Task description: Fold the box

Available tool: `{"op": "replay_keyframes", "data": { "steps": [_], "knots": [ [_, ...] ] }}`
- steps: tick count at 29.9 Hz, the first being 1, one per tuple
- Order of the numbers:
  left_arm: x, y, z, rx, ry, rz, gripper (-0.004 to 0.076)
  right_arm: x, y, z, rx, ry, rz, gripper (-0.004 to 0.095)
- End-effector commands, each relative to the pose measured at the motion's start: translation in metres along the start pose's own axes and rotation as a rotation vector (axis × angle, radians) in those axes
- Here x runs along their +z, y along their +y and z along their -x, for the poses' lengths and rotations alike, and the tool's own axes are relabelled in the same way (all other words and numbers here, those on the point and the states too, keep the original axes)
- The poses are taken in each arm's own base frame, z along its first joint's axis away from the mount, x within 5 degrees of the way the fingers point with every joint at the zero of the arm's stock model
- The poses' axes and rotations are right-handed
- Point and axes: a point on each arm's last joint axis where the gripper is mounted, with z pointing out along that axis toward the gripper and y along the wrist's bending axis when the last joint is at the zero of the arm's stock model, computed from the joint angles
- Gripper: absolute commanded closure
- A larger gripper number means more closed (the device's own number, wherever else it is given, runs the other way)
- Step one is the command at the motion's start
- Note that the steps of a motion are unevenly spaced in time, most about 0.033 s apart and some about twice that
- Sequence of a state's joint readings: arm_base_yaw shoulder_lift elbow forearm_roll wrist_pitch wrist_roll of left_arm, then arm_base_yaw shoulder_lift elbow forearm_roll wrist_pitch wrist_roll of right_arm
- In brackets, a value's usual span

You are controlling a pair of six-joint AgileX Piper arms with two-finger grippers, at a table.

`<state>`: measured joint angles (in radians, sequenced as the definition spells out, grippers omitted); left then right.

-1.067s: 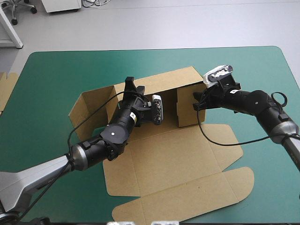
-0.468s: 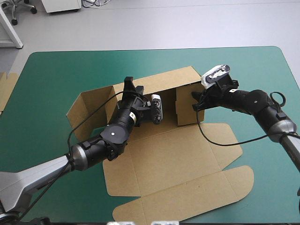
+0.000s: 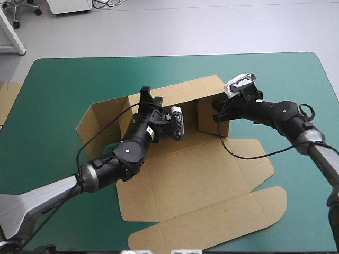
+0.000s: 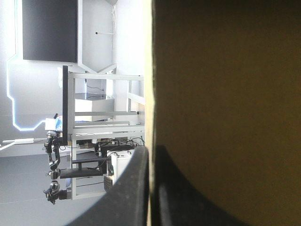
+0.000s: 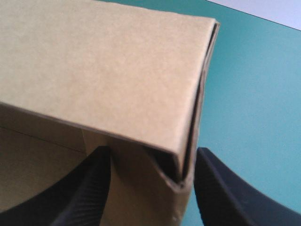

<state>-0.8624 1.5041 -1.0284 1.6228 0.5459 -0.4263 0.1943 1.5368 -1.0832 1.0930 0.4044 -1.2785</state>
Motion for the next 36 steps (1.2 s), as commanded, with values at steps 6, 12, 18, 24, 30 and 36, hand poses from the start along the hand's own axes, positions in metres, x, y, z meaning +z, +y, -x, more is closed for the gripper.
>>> {"op": "replay_keyframes", "data": {
  "steps": [6,12,18,24,30,36],
  "knots": [
    [-0.012,0.022,0.003,-0.013,-0.029,0.077,0.0734,-0.014,0.003,0.019,0.021,-0.082,0.008,0.0663],
    [-0.012,0.022,0.003,-0.013,-0.029,0.076,0.0734,-0.014,0.008,0.017,0.001,-0.069,0.056,0.0925],
    [-0.012,0.022,0.004,-0.014,-0.041,0.074,0.0733,-0.014,0.007,0.018,0.043,-0.073,0.05,0.0925],
    [-0.019,0.021,0.014,-0.011,-0.095,0.067,0.0598,-0.014,0.005,0.019,0.09,-0.08,0.027,0.0925],
    [-0.033,0.023,0.027,-0.005,-0.149,0.08,0.0357,-0.014,0.003,0.019,0.121,-0.087,0.004,0.0925],
    [-0.056,0.027,0.04,-0.021,-0.228,0.094,0.0345,-0.014,0.0,0.02,0.172,-0.097,-0.022,0.0925]
  ]
}}
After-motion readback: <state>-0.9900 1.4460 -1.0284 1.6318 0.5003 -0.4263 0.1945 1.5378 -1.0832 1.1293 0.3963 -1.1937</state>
